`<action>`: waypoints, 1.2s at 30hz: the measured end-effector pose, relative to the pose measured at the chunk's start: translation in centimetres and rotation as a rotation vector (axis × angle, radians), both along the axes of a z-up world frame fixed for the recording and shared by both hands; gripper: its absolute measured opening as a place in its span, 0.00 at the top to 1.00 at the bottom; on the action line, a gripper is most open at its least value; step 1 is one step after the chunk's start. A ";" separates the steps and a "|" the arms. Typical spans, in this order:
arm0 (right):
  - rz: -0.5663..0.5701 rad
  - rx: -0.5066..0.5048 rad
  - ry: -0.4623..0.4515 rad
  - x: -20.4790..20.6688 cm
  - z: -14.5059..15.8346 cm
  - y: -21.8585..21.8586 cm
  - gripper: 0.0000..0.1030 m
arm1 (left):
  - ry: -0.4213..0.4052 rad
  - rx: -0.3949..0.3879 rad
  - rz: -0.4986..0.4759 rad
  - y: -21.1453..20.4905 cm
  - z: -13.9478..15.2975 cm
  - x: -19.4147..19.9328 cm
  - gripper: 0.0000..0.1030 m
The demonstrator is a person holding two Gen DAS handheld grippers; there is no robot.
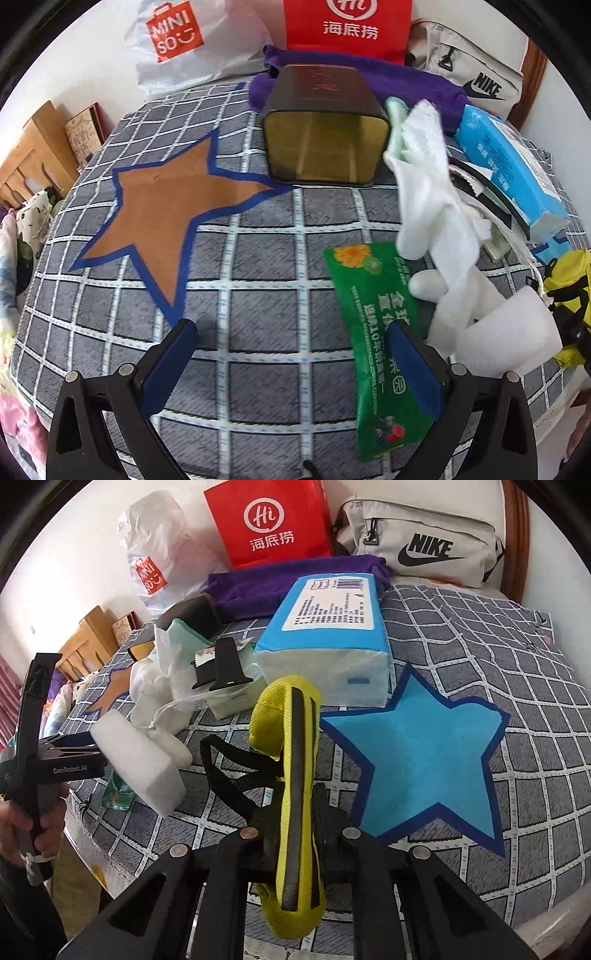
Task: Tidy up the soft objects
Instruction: 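Lift the yellow pouch with the right tool while the left tool grasps the green snack packet, then carry pouch and packet onto the purple towel and open both tools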
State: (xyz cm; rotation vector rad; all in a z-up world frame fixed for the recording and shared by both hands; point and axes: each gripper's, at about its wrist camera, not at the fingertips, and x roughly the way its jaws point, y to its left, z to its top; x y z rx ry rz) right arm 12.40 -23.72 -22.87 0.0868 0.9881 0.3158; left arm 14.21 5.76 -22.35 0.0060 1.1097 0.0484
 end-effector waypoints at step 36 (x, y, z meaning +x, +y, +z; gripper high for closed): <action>0.016 0.025 -0.088 0.3 6.4 -0.3 0.91 | -0.089 -0.076 -0.032 2.3 6.3 -0.5 0.77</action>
